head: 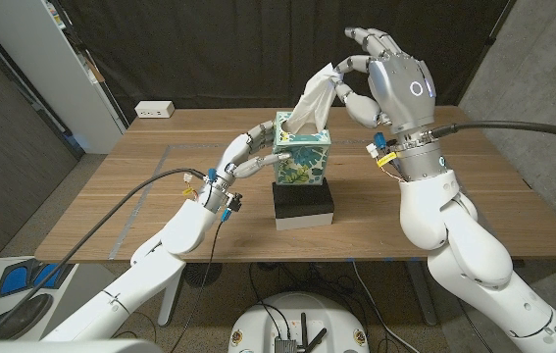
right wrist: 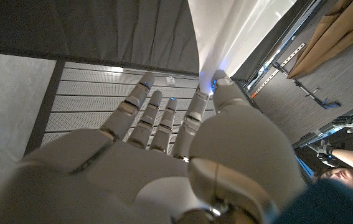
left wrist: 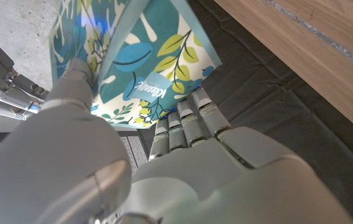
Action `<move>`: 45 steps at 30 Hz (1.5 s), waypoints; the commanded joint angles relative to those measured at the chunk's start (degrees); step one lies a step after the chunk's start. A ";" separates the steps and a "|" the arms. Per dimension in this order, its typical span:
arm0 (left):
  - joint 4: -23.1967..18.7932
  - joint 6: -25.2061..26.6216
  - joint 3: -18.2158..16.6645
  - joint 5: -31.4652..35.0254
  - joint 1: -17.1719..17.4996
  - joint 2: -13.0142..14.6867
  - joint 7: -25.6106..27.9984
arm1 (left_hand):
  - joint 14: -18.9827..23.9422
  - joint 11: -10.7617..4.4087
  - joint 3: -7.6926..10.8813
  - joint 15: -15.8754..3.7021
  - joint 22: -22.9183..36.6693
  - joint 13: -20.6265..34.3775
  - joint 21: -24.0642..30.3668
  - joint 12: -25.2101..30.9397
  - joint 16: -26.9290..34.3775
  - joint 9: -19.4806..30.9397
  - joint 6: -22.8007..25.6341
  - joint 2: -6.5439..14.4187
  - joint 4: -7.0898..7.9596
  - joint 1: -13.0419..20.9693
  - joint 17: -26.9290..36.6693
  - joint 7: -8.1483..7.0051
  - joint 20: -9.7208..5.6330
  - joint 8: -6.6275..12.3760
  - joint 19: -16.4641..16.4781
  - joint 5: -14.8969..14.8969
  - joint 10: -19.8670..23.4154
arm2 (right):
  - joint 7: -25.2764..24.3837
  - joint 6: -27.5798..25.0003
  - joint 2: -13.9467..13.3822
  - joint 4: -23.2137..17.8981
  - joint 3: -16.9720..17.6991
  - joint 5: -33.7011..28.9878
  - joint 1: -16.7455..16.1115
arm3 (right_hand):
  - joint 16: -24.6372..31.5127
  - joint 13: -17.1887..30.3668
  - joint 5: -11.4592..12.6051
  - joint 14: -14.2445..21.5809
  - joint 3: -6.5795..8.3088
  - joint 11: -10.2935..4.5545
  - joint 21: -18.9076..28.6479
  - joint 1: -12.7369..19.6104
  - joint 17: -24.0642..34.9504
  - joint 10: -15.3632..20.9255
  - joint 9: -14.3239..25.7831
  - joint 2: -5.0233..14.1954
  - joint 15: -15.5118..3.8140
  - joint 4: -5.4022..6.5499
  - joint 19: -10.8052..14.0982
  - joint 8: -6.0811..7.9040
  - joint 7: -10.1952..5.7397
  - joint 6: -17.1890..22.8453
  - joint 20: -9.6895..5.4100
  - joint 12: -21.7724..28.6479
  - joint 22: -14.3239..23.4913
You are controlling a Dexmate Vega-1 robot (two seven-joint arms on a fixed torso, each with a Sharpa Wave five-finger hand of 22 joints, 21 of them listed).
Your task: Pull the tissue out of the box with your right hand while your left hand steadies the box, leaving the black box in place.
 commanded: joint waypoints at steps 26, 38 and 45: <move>4.39 -2.16 1.01 -0.48 -3.59 -2.76 -1.01 | -0.02 -0.19 0.63 -0.76 0.18 0.29 0.03 -0.23 -0.02 0.14 1.00 4.95 0.51 4.86 0.16 0.06 -0.56 0.22 0.40 0.16 0.56 | -12.43 -2.21 3.92 7.13 -3.56 -5.58 7.16 | 0.78 0.48 -0.51 1.32 -0.80 -0.55 -0.41 -0.66 0.61 2.14 -0.21 0.50 -3.67 0.19 0.30 -0.19 -0.81 0.31 -0.13 0.44 0.11; 4.70 -1.94 1.73 -0.79 -3.15 -2.23 -1.68 | -0.04 -0.10 0.61 -0.78 0.17 0.35 0.04 -0.30 -0.02 0.13 1.11 4.99 0.53 4.90 0.18 0.03 -0.59 0.21 0.47 0.14 0.54 | -12.85 -1.72 3.61 6.98 -3.43 -2.11 7.64 | 0.92 0.55 -0.63 1.62 -1.04 -0.37 -0.40 -0.86 0.64 2.49 -0.31 0.55 -3.75 0.22 0.65 -0.30 -1.00 0.33 -0.34 0.44 0.11; 5.13 -2.21 2.01 -1.11 -3.14 -2.25 -1.86 | -0.01 -0.35 0.61 -0.83 0.17 0.38 0.01 -0.34 -0.01 0.13 1.05 4.98 0.51 4.95 0.17 -0.06 -0.60 0.16 0.42 0.14 0.52 | -11.97 -2.02 3.42 6.60 -3.40 -1.96 8.03 | 0.96 0.59 -0.66 1.70 -1.14 -0.29 -0.41 -0.95 0.65 2.71 -0.35 0.60 -3.80 0.23 0.78 -0.34 -0.98 0.36 -0.34 0.45 0.11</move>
